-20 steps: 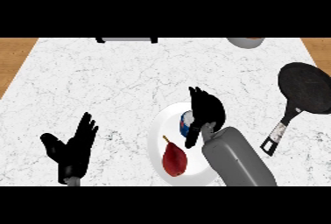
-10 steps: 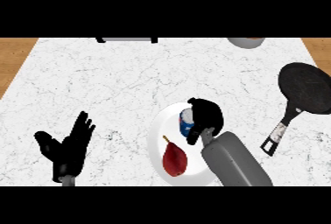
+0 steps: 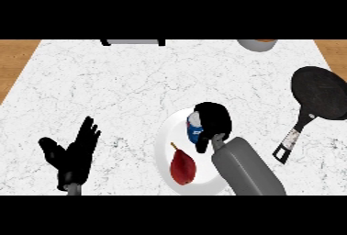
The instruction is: Pick the can from the plate and place it in the pan
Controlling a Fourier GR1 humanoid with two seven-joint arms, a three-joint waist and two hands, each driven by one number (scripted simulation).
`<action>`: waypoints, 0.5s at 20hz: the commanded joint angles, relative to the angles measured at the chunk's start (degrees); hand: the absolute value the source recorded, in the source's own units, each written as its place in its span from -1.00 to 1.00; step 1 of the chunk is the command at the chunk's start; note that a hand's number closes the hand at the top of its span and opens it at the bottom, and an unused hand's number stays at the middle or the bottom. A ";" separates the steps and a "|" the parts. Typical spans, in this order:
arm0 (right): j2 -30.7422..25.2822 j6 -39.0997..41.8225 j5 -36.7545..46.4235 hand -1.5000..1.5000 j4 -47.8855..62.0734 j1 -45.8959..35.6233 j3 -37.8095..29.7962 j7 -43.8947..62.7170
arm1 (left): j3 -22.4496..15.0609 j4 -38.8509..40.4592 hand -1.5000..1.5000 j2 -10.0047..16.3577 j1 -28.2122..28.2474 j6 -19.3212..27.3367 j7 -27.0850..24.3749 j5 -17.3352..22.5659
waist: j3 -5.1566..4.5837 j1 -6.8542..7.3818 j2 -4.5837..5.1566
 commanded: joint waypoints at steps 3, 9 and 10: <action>-1.64 -4.25 0.45 1.00 8.89 -4.86 -9.05 2.65 | 1.10 0.15 0.00 0.79 -2.29 -0.60 1.76 -0.02 | 0.12 0.41 0.71; -4.91 -11.63 -0.06 1.00 21.83 -16.77 -22.75 16.81 | -0.78 -1.35 0.00 0.57 -2.26 -2.09 1.63 -0.25 | 0.21 3.89 2.22; -5.65 -13.37 1.21 1.00 24.74 -18.51 -22.93 17.12 | -2.01 -1.28 0.00 -1.45 -2.69 0.28 1.21 -1.77 | 0.21 3.81 2.13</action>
